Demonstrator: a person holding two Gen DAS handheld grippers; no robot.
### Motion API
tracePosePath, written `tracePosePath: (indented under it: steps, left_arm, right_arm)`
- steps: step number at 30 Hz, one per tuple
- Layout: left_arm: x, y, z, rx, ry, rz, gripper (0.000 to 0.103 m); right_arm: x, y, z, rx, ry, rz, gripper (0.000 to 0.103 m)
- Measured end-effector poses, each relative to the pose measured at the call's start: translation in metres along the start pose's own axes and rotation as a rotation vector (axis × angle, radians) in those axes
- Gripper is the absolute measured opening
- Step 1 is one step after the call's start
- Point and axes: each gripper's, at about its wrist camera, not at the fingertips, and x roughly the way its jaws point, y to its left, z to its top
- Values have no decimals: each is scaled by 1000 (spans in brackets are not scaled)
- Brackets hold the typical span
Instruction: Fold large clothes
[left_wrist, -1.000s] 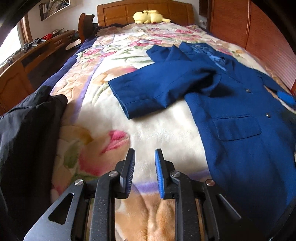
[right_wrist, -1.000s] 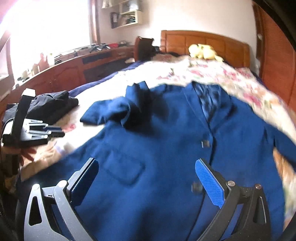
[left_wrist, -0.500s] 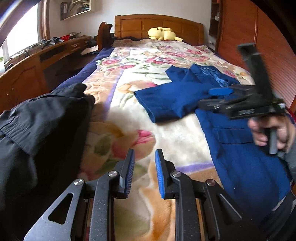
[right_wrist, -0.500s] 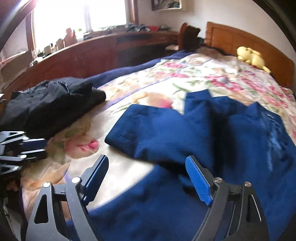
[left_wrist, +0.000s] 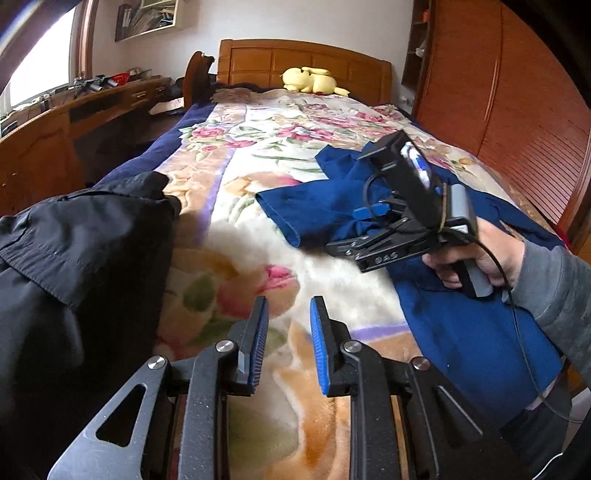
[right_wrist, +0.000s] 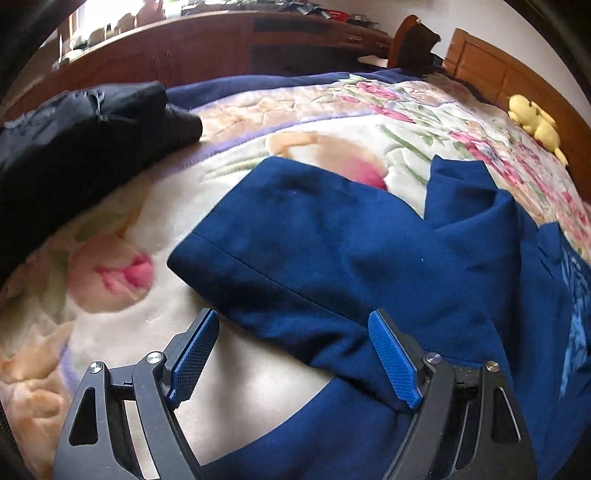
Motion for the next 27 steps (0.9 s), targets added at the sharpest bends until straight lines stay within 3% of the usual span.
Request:
tracePosePath:
  steps: [2,4,6,8,13,17,23,27]
  left_arm:
    - [1,-2,1,-12,5,-26,24]
    - [3,-6,1,0,11,-27,24]
    - [6,-11,0,18,30,-22,24]
    - [13,-14,-2,25,52,-31,24]
    - [41,-22,-12,38,152,-56,24]
    - [65,-28,-22,62,236,-35,24]
    - [81,-38,-23,115,296,-21,24]
    - [85,-39,-24,112,325,-51,24]
  right_arm:
    - [2,5,1,-33,7,-25,80]
    - [5,7,3,-54,7,-65,58]
    - [3,4,3,-55,11,-89,19]
    - [1,-2,3,-57,11,-123,8]
    - [-27,-29,-2,15,-80,-138,6]
    - [-58,-49,-9,43,-154,-192,6]
    - [-121,-84,-30,127,-270,-249,6]
    - [-153,-103,-52,181,-318,-287,6]
